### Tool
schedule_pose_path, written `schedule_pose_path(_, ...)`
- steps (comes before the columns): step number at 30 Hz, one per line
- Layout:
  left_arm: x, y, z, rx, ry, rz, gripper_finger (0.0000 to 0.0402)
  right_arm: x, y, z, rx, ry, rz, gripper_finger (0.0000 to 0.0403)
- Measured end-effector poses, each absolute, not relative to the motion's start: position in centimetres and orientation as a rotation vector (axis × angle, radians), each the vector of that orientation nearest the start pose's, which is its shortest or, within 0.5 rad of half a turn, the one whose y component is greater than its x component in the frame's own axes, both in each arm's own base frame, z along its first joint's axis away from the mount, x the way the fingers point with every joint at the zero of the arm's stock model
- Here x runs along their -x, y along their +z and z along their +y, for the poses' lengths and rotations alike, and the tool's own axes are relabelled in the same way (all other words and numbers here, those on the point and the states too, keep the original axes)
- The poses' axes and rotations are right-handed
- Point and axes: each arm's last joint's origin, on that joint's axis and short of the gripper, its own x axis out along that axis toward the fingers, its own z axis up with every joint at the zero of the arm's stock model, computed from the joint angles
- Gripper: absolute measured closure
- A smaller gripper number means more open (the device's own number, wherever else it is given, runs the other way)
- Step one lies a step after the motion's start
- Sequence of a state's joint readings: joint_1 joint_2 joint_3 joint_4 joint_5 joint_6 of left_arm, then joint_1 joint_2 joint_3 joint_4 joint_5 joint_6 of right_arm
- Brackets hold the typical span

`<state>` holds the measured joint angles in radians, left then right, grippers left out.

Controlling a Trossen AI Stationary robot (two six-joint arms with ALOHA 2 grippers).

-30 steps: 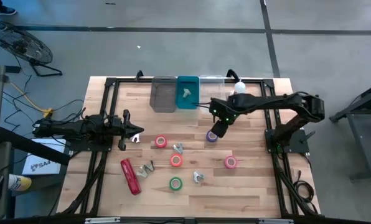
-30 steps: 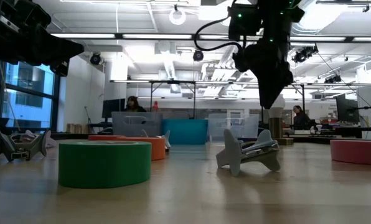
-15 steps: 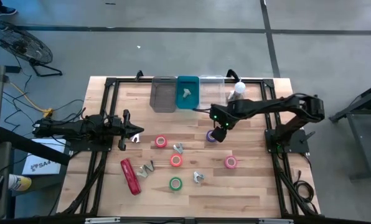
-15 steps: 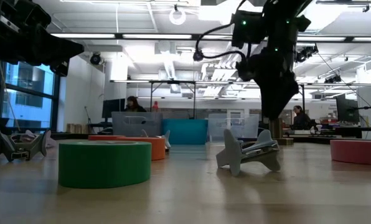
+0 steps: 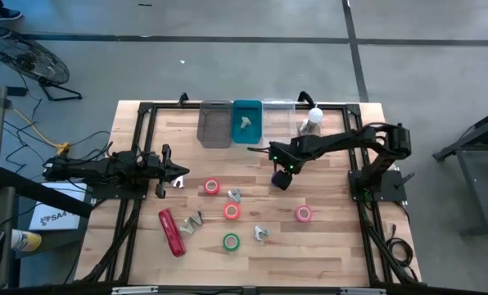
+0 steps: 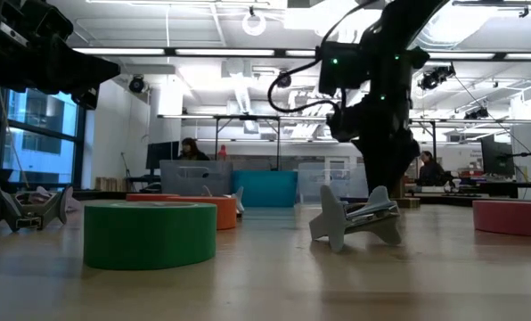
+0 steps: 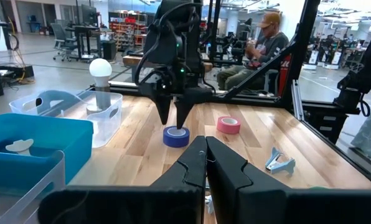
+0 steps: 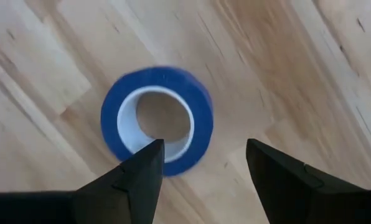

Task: Pick and place Stapler, Stapler remover, tape
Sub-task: Put the blue tape into the transparent bin

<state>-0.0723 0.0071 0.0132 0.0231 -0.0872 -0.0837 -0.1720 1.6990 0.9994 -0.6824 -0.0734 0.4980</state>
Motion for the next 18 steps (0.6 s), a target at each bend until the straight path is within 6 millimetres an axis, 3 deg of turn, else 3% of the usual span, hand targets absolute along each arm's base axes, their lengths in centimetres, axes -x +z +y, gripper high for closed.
schedule_pose_path(11, -9.7, 17.0, -0.5, 0.086, 0.014, -0.030, 0.0396, -29.9, 14.0, -5.7, -0.578, -0.473, 1.364, 0.0188)
schedule_pose_path(18, -9.7, 17.0, -0.5, 0.086, 0.014, -0.030, 0.0396, -29.9, 13.8, -5.7, -0.578, -0.467, 1.372, 0.0214)
